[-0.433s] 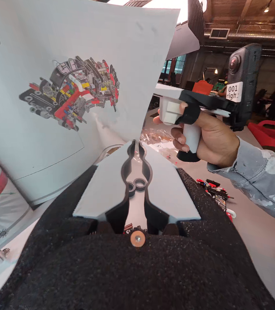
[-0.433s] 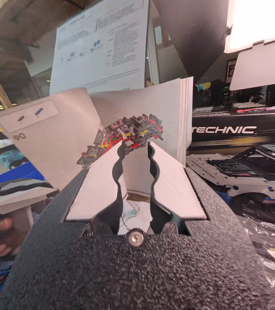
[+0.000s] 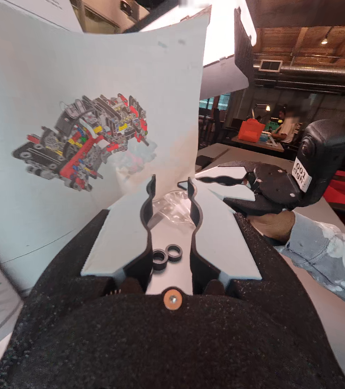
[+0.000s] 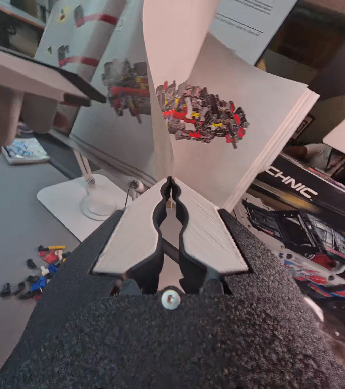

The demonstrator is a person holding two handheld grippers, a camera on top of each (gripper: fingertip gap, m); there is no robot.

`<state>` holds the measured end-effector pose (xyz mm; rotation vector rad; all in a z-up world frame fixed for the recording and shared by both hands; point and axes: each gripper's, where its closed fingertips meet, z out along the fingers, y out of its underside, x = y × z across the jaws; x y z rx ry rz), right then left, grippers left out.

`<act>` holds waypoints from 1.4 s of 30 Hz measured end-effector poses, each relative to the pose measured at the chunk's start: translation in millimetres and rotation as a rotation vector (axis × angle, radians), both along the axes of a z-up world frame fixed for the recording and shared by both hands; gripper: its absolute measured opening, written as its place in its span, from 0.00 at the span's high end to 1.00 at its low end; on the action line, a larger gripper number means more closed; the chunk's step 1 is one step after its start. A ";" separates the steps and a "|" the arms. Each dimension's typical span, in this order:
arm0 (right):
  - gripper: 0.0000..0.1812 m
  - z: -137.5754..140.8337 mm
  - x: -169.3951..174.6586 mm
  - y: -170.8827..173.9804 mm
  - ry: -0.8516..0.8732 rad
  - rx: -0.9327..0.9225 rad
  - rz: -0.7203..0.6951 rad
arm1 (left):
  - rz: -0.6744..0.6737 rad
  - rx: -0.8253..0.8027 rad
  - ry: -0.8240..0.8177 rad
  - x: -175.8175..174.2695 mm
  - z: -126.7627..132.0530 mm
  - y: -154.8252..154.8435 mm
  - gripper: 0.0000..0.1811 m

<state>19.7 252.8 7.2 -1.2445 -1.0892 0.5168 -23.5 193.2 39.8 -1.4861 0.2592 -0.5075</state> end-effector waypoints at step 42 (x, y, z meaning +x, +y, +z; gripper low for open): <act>1.00 -75.4 -23.1 11.9 -0.709 0.658 -0.344 | 0.488 -0.150 0.802 -89.6 -54.2 43.1 0.99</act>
